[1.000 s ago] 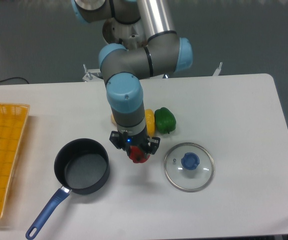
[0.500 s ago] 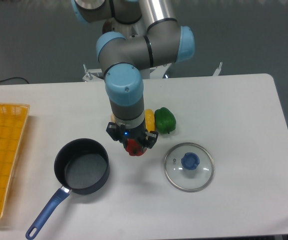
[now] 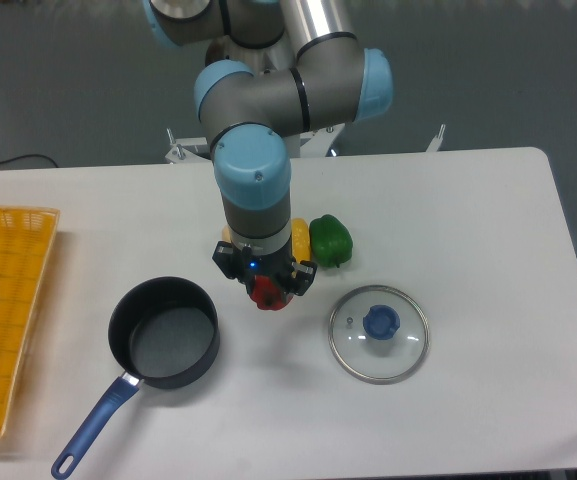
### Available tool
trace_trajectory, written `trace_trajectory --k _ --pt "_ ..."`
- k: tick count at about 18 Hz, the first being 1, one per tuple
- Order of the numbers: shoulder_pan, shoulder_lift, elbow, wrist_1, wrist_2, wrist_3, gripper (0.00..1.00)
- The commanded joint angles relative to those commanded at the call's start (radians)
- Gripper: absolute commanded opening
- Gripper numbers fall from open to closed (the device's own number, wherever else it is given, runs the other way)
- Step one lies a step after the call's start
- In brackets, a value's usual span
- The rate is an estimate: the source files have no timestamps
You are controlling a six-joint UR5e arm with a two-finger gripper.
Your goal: Pick up the red pepper
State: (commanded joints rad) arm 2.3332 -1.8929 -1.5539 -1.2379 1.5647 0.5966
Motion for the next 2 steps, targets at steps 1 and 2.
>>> trace_trajectory --k 1,2 --pt "0.002 0.000 0.000 -0.002 0.000 0.000 0.38" --pt "0.005 0.000 0.000 -0.002 -0.002 0.000 0.38"
